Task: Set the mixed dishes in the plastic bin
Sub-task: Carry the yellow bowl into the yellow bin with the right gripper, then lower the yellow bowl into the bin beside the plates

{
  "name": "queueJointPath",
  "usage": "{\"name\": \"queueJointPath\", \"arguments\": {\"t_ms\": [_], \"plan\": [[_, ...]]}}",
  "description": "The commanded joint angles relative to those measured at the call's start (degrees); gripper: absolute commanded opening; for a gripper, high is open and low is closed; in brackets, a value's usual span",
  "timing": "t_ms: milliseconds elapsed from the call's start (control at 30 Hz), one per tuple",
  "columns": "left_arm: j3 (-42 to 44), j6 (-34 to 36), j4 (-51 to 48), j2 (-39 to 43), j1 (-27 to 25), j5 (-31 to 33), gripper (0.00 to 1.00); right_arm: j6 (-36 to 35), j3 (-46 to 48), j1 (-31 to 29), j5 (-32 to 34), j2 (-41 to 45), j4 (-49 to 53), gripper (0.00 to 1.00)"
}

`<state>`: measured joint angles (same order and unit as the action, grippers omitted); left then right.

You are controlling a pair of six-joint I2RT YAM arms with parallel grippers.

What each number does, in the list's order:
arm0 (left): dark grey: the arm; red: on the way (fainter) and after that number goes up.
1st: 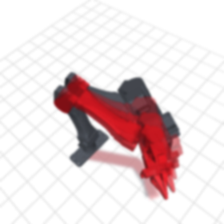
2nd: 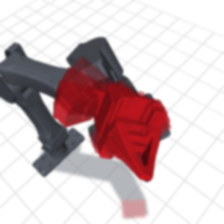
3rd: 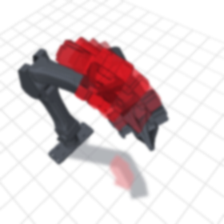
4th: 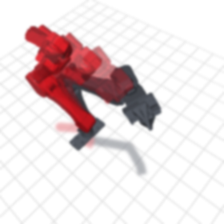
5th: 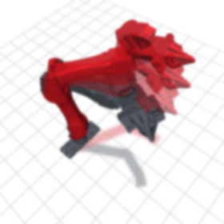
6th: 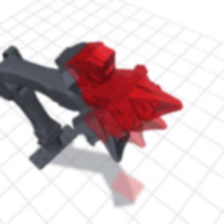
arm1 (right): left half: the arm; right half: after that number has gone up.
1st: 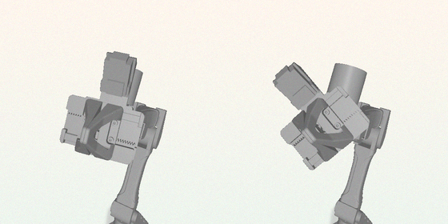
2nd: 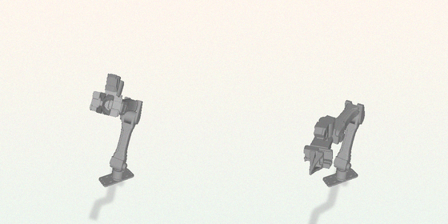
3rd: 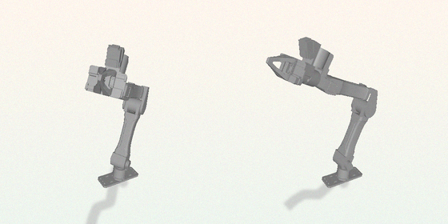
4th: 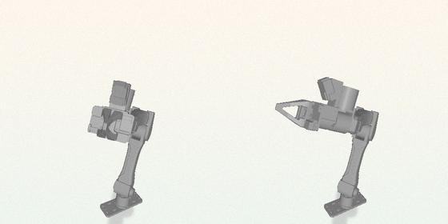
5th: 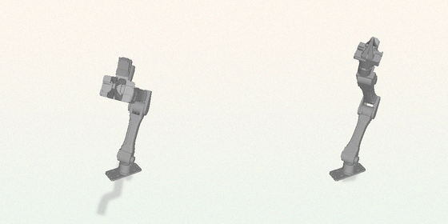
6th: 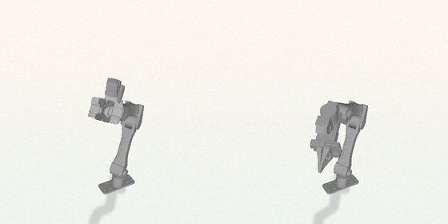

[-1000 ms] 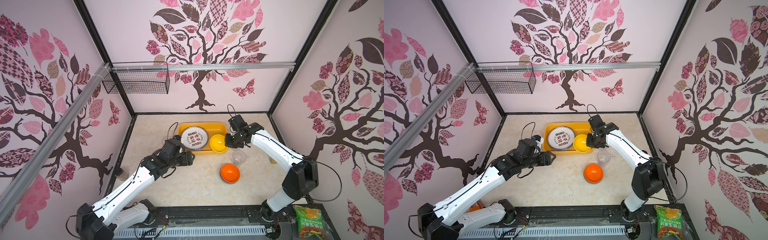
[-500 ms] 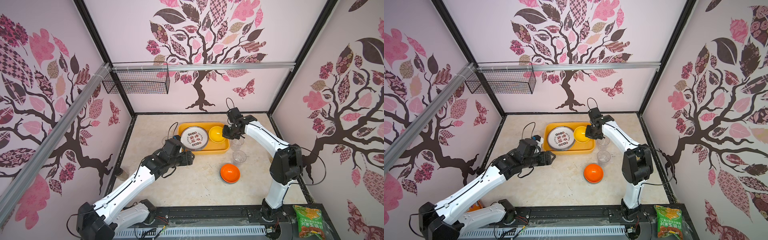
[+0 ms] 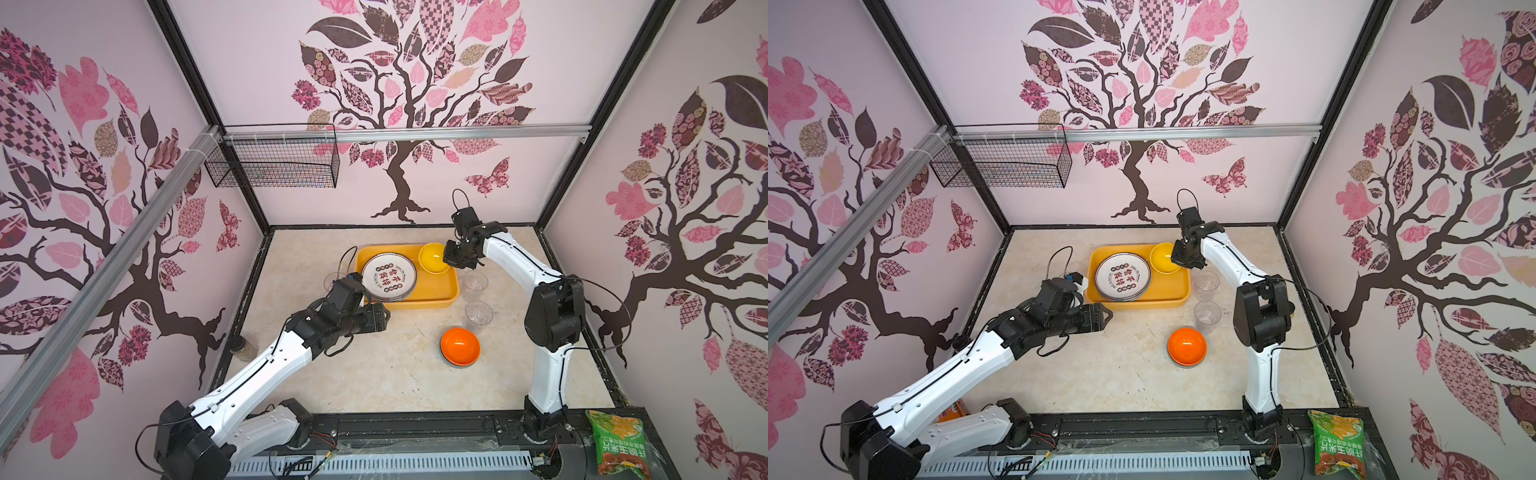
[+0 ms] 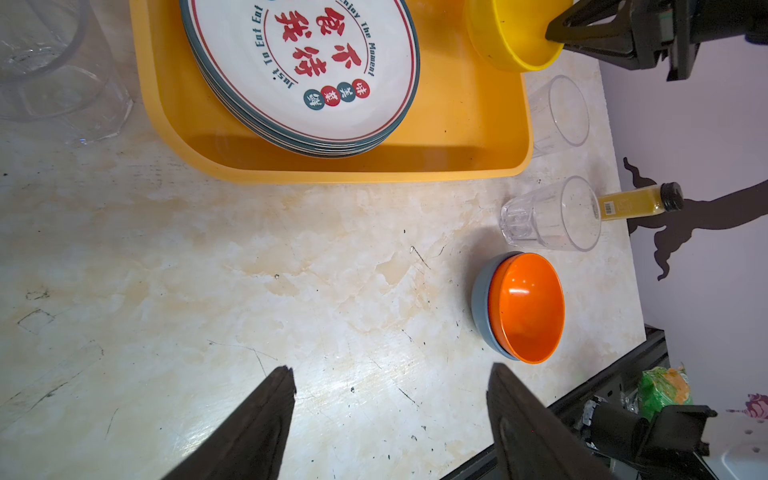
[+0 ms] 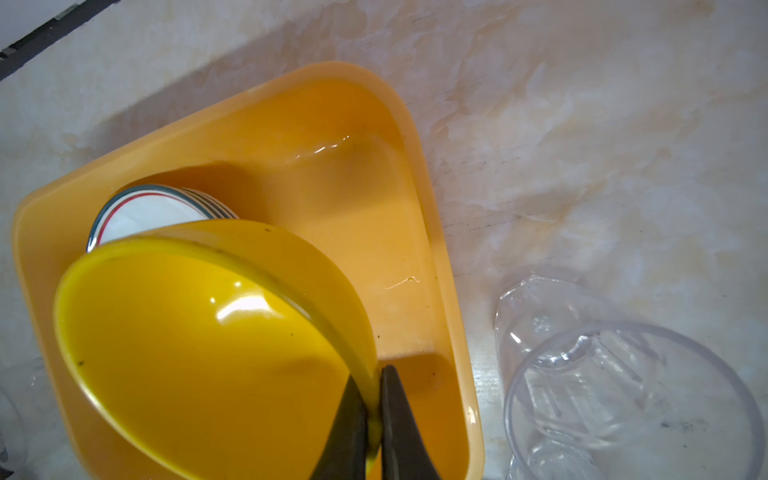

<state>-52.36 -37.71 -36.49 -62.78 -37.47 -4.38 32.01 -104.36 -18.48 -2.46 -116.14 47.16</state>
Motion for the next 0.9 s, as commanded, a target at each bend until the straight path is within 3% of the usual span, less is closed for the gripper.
{"name": "queueJointPath", "arguments": {"t_ms": [0,867], "plan": [[1.81,-0.58,0.92,0.29,0.31,-0.62,0.76,0.83,-3.66,0.72,0.26,-3.53,0.50,0.02],[3.31,-1.31,1.43,-0.09,0.38,-1.33,0.76,4.11,-11.92,1.25,-1.08,-15.26,0.69,0.02]]}}
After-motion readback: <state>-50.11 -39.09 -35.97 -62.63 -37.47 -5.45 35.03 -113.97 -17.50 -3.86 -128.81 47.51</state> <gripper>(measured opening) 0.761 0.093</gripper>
